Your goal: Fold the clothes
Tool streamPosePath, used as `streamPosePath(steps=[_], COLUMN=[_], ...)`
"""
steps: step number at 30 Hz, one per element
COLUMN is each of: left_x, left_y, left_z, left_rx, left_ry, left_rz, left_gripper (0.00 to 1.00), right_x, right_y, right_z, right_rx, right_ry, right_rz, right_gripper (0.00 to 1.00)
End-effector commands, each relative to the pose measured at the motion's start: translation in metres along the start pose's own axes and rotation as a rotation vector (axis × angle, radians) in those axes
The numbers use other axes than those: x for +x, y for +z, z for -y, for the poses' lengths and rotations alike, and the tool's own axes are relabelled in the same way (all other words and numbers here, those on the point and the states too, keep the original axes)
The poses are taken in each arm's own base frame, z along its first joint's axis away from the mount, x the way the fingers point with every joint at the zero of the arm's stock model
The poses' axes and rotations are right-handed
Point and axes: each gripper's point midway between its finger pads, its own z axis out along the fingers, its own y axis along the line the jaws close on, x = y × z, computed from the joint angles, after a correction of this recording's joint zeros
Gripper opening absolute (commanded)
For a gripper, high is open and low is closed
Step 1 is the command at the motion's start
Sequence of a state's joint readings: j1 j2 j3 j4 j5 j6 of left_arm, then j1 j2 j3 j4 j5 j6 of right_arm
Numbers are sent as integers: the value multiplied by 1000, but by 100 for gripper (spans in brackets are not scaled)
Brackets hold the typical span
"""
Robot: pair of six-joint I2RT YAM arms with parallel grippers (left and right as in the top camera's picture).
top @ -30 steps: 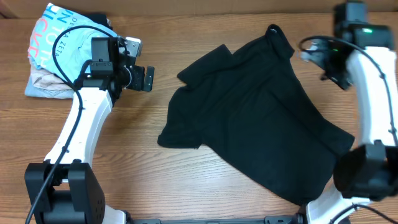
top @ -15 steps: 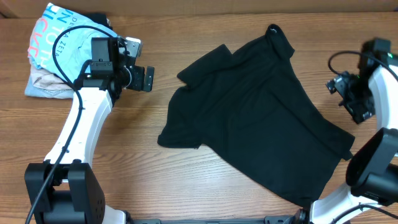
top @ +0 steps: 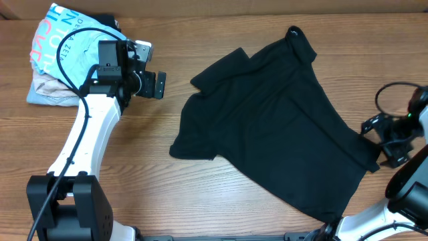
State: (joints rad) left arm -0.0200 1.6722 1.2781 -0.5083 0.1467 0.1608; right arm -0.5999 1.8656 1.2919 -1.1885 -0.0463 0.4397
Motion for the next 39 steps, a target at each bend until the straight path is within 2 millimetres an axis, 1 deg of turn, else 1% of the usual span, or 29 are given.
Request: streamPosePath(steps=[1,3,8,12,15,18,21,22,24,28,32,33,35,37,38,39], left_x=[-6,-6,-6,-7,-7,-6,-5,-6,-7,-8,-8,-8,-8,-8,-8,-8], left_y=[0,0,0,0,0,0,0,0,0,0,0,0,0,0,0,0], left_z=[5,4,4,4,2,-4,-7,-7,-7,-7,-7,-7,-7,-7,-7,-7], left_rx=[14,12,10,10,2,-31,-49,-47,-47,-48,-48,-48,-48,-48,-48,-48], left_ry=[27,26,27,27,26,33,33,33,33,34,34,34,34,34,34,34], left_rz=[10,10,9,11,11,5,3,4,8,14,14,14,14,14,14,15], left_gripper=[100,100,100,100,100,100,100,100,100,100,100,100,100,100,100,100], right_x=[10,10,3,-5,-5,-4,-5,-4,-2,0,-1,-1,-1,-1,-1,-2], right_y=[13,17,18,17,17,17,17,18,21,24,28,29,34,38,38,38], right_z=[3,6,9,22,23,25,31,36,40,41,41,41,41,41,41,40], right_rx=[-31,-31,-20,54,61,74,103,133,146,149,146,144,140,135,134,132], right_ry=[-1,7,13,40,42,42,41,41,41,41,41,41,41,42,42,42], right_rz=[-43,-45,-14,28,29,30,36,41,37,32,38,42,46,48,51,55], right_gripper=[99,98,95,94,87,76,73,72,72,75,75,73,64,50,40,35])
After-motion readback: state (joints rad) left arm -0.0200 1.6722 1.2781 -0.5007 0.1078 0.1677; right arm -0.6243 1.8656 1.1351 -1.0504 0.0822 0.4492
